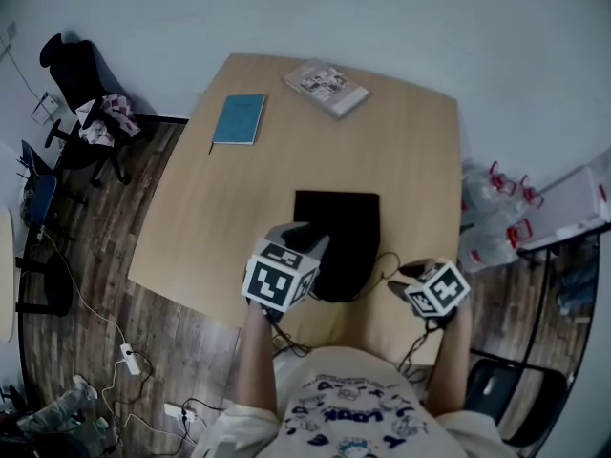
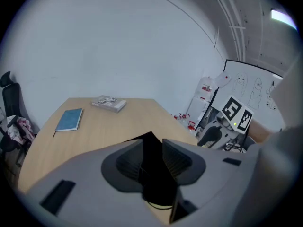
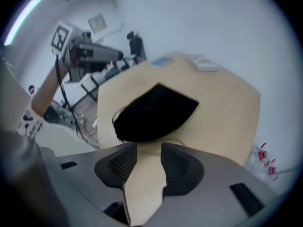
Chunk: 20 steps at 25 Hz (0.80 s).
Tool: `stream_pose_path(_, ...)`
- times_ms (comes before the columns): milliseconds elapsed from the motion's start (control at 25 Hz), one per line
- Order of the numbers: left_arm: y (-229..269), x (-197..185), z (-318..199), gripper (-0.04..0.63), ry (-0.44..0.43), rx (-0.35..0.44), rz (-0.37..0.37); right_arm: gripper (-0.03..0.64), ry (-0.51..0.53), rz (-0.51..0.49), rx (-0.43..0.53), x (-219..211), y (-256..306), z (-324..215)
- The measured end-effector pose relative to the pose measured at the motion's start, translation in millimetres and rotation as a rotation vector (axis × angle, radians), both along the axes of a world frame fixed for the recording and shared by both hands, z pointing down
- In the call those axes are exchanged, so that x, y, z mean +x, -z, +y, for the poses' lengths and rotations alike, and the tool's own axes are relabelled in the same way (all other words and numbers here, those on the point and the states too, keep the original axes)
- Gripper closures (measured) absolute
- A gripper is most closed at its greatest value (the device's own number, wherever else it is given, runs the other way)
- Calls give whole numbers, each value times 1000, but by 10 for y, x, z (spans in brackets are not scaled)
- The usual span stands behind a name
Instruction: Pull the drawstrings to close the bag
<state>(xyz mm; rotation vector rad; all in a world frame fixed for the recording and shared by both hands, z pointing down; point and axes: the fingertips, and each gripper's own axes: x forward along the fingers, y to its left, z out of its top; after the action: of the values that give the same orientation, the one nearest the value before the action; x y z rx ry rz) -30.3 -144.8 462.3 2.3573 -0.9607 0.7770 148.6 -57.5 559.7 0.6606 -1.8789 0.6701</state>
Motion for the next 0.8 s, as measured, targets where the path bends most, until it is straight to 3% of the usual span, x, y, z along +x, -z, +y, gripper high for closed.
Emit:
stream_pose_path(120, 173, 52, -103, 476, 62, 61, 64, 464, -195, -226, 292, -210, 526, -528)
stream_pose_path(160, 252, 50, -151, 498, 99, 93, 83, 502, -243, -272, 399, -263, 733, -684)
stream_pose_path(240, 424, 20, -240, 580, 180, 173, 107, 562, -319, -312, 584, -325, 1106, -907)
stream_pose_path(360, 661, -5, -306, 592, 245, 297, 111, 603, -400, -329, 777, -393, 1540, -1081)
stream_pose_path(520, 874, -21, -308, 592, 300, 412, 129, 612, -507, -344, 911, -385, 1804, -1156)
stream_pose_path(800, 969, -27, -249, 592, 344, 483, 147, 614, -598, -397, 953, -313, 1913, -1161)
